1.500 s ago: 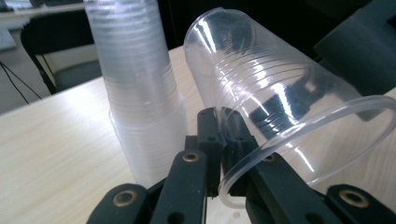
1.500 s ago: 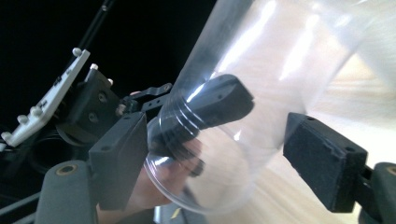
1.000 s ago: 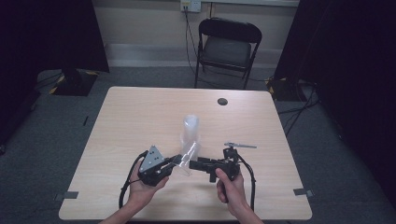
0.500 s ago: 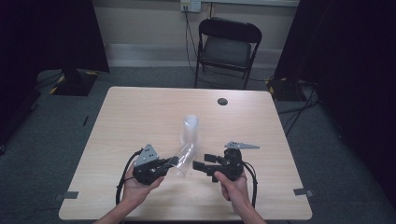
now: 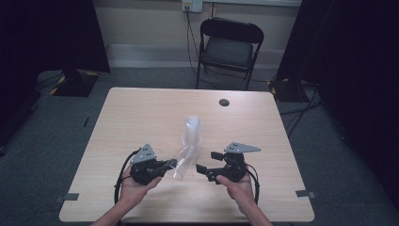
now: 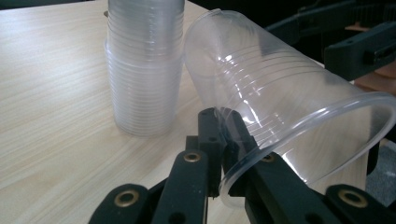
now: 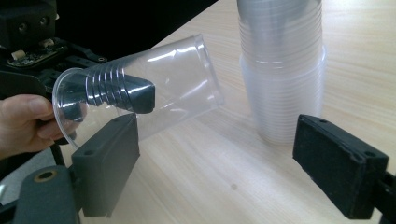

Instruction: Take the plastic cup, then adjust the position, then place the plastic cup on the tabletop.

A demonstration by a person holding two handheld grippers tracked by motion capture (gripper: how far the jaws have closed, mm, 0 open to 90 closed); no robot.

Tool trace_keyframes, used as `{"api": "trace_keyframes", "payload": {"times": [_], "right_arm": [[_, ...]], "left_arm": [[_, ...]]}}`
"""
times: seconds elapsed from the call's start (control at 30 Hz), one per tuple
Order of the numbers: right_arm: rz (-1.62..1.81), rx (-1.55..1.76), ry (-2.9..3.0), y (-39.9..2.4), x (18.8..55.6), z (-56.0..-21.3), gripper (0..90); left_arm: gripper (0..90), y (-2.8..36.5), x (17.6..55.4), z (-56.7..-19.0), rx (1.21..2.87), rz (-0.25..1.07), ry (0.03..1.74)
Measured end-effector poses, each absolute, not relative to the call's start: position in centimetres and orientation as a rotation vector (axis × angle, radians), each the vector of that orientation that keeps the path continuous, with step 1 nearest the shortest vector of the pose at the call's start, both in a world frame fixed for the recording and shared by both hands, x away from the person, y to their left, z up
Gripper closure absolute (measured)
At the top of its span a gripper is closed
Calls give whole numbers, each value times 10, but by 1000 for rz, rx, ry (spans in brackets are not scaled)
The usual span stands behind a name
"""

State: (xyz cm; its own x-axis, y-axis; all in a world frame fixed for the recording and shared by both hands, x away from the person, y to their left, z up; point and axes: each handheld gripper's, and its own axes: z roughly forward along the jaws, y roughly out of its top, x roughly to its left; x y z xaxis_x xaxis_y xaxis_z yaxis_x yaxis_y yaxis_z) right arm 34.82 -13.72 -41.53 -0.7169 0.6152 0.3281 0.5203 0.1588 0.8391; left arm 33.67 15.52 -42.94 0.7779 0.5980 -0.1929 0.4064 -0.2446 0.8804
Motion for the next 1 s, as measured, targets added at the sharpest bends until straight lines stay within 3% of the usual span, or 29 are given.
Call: {"api": "trace_keyframes", "payload": {"times": [1.0], "right_arm": [[1535,702,2509,-127,336,-410,165]], "left_arm": [[885,143,343,-445,2036,-36,751]]}}
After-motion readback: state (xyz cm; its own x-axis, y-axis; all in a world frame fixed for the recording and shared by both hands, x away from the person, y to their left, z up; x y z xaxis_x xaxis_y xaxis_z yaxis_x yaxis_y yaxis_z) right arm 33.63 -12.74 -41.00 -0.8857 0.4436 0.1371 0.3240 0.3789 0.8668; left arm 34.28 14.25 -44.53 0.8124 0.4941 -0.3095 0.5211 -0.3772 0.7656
